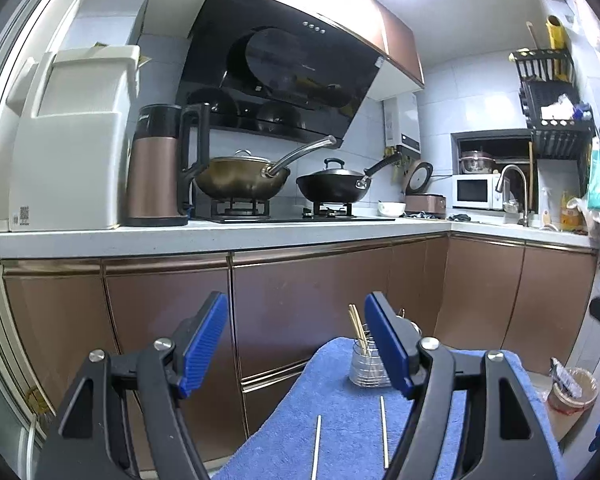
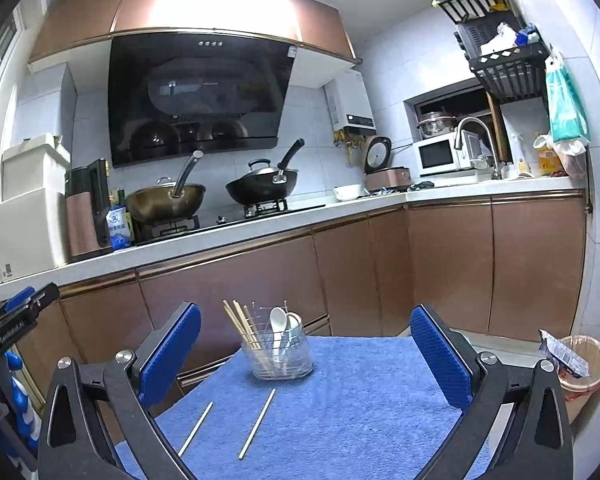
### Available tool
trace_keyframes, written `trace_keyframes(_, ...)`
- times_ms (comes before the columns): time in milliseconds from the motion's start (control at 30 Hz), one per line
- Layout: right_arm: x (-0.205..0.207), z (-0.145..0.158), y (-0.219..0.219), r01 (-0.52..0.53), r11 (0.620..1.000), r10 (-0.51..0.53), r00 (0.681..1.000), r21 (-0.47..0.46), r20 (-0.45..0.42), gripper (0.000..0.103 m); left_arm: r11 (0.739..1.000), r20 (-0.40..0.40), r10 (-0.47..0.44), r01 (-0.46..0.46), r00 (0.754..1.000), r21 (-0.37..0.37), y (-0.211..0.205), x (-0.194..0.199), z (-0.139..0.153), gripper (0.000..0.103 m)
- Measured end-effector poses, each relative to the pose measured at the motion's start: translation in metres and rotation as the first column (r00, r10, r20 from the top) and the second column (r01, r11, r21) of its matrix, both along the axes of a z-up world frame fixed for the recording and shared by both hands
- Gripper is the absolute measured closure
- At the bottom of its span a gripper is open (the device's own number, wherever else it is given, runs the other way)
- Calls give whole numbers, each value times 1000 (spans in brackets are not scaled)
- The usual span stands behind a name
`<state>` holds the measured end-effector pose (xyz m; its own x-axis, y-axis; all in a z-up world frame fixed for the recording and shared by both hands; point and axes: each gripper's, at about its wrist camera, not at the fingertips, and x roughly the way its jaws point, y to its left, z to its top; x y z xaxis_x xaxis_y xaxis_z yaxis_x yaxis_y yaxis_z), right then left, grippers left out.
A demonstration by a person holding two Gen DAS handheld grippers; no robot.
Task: Organize utensils
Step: 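Withdraw both open tools and lower them toward the last chopsticks, then grasp a chopstick with the left tool while the right tool grasps the last chopstick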
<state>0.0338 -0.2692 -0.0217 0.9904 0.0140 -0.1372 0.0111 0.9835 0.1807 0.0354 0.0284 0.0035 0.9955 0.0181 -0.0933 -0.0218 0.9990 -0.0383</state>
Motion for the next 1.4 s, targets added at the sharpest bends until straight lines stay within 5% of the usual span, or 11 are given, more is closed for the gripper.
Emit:
trace_keyframes(267, 1, -2, 8, -6, 999, 5, 999, -37, -35, 0, 999, -5, 33, -33, 999, -31, 13, -4, 2, 34)
trace_keyframes(533, 21, -13, 14, -46, 998, 42, 994, -36, -105, 0, 999, -119, 18, -24, 993, -45, 16, 28, -19, 34)
trace_keyframes(867, 74, -49, 25, -102, 994, 84, 956, -50, -280, 6, 987, -284, -141, 111, 948, -117, 10, 80, -57, 34)
trace_keyframes(1000, 104, -67, 33, -145, 989, 124, 923, -32, -364, 16, 982, -403, -185, 147, 896, -122, 2, 114, -82, 34)
trace_keyframes(1133, 146, -90, 41, -197, 980, 189, 859, 34, -475, 29, 975, -563, -220, 160, 797, -155, -1, 161, -122, 34)
trace_keyframes(1400, 244, -150, 65, -271, 945, 321, 662, 183, -678, 52, 963, -750, -269, 176, 604, -204, -5, 231, -183, 35)
